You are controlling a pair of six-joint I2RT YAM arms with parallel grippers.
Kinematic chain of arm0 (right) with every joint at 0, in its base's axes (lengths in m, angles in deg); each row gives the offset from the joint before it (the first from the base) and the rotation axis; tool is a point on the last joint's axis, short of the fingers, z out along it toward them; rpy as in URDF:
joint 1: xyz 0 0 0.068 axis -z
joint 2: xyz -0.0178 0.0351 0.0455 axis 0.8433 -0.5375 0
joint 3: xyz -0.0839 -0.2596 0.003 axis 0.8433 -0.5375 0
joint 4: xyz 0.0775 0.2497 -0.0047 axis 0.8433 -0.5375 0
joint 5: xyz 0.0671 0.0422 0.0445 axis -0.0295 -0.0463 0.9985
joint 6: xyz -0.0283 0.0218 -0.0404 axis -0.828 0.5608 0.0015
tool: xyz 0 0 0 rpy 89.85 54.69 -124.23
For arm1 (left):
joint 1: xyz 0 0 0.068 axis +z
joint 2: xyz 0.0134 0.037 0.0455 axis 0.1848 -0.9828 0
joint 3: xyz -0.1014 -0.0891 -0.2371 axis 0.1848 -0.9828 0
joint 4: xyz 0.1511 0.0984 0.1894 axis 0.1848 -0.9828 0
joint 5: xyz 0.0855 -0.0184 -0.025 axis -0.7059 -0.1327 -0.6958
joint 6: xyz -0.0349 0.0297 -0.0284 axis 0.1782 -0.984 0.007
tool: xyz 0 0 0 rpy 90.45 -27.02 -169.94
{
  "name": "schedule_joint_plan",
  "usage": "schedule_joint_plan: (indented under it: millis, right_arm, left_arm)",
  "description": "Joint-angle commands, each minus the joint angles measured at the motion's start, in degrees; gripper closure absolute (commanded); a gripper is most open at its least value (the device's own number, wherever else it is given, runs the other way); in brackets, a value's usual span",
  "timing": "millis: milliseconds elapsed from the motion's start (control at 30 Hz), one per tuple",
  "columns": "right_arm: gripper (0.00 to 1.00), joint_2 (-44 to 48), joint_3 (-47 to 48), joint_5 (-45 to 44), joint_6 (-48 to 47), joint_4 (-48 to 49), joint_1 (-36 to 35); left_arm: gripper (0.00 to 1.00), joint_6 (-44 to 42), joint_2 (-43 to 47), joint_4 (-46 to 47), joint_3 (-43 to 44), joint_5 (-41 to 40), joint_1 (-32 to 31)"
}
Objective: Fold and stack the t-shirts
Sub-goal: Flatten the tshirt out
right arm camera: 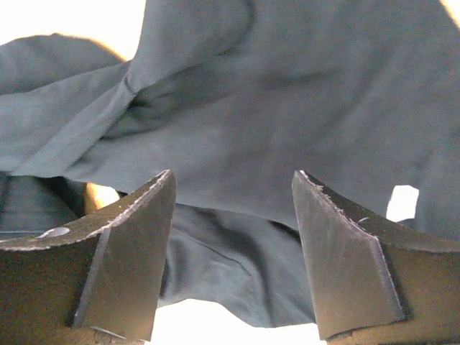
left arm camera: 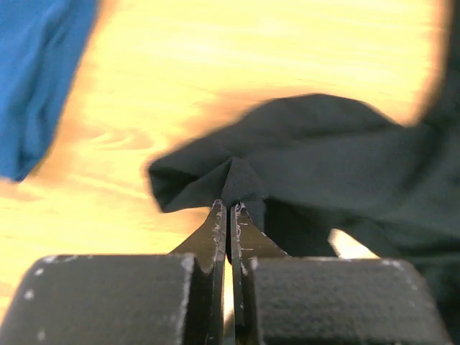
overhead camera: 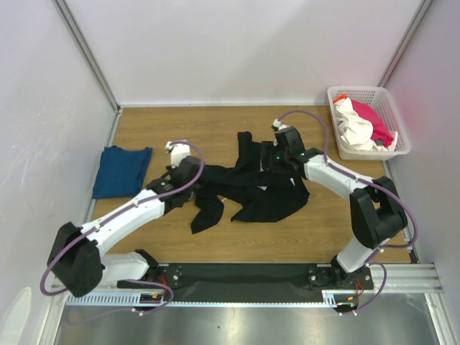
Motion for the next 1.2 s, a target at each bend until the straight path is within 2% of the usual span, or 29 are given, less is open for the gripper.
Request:
schedule_joint_plan:
  millis: [0, 100, 200, 367, 400, 467, 500, 633, 1167]
  right_arm:
    - [0.28, -3.11, 3.64, -1.30, -1.96, 3.43, -1.28]
    - [0.28, -7.50, 8.89, -1.04, -2.66, 3.62, 1.08]
    - [0.28, -12.95, 14.62, -1.12, -4.15, 5.28, 2.50]
    - [0.27, -27.09, 34.20, -1.56, -9.60, 4.24, 2.85]
    - [0.27, -32.68, 37.97, -1.39, -9.61, 1.97, 3.03]
    - [0.27, -37.46, 47.27, -0.43, -7.86, -3.38, 3.55]
    - [0.27, -40.44, 48.89, 0.36, -7.24, -4.02, 3.64]
    - [0.27, -43.37, 49.70, 4.67, -3.98, -0.78, 3.91]
    - [0.35, -46.89, 47.69, 8.90, 0.24, 7.13, 3.56]
  left_arm:
    - [1.00, 5.12, 4.96, -0.35, -5.27, 1.14, 3.77]
    - [1.00, 10.29, 9.01, -2.10, -8.62, 0.61, 7.72]
    - [1.00, 11.36, 13.40, -2.03, -11.08, 1.14, 10.71]
    - [1.00, 11.89, 15.70, -0.80, -12.93, 4.39, 17.75]
    - [1.00, 12.68, 15.52, -1.40, -12.85, 4.92, 18.36]
    - [1.00, 13.47, 15.17, -1.67, -12.85, 5.01, 19.95]
    - [1.00, 13.39, 15.26, -1.59, -12.94, 4.57, 20.30]
    - [1.00, 12.60, 15.52, -0.62, -13.02, 4.74, 21.71]
    - [1.00, 10.22, 14.73, 2.72, -13.90, 6.24, 22.41]
